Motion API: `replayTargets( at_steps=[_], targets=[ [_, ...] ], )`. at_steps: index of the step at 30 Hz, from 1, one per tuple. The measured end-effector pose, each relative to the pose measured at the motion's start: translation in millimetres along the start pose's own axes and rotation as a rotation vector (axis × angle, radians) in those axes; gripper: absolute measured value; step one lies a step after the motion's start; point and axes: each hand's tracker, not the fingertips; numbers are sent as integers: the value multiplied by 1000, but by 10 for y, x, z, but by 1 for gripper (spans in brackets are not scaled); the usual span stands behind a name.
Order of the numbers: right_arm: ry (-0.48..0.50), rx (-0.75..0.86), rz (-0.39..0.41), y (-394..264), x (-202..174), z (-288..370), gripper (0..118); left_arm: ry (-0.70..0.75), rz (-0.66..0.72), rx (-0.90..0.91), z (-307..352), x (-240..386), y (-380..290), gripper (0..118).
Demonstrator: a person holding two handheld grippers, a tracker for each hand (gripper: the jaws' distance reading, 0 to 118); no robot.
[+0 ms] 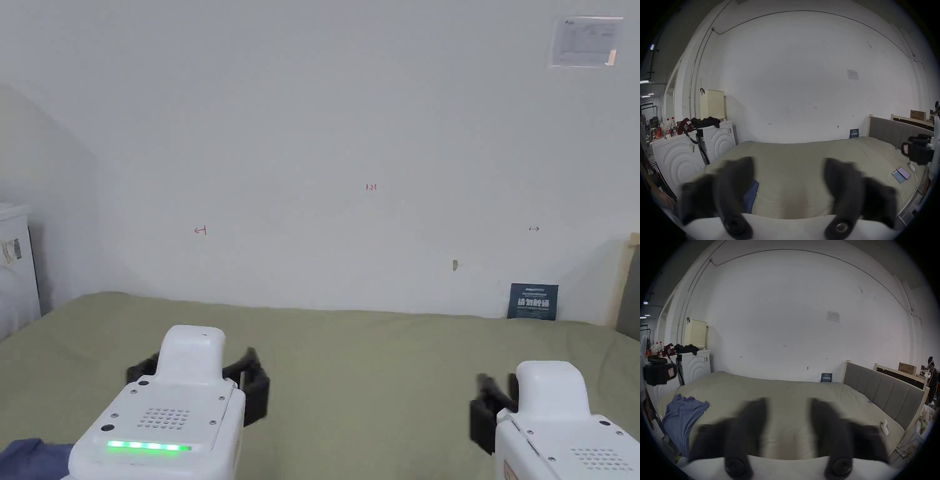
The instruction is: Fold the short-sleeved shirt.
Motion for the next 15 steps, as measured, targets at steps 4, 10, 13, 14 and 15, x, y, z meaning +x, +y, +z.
replayTargets(
  at_steps=[4,10,13,14,15],
  targets=[
    [-8,5,-31,-60,69,5,2,-84,36,-25,-48,-39,-27,0],
    [-64,50,5,-69,26,48,2,-74,20,-31,-81,9,-55,0],
    [-77,51,-6,-48,49,38,2,-64,22,-34,-93,-6,-61,0],
    [-78,51,-9,-46,54,28,2,-57,21,-32,-105,-26,-58,0],
    [-64,37,-16,-45,66,8,2,-55,25,-33,-104,-49,-63,0]
  ],
)
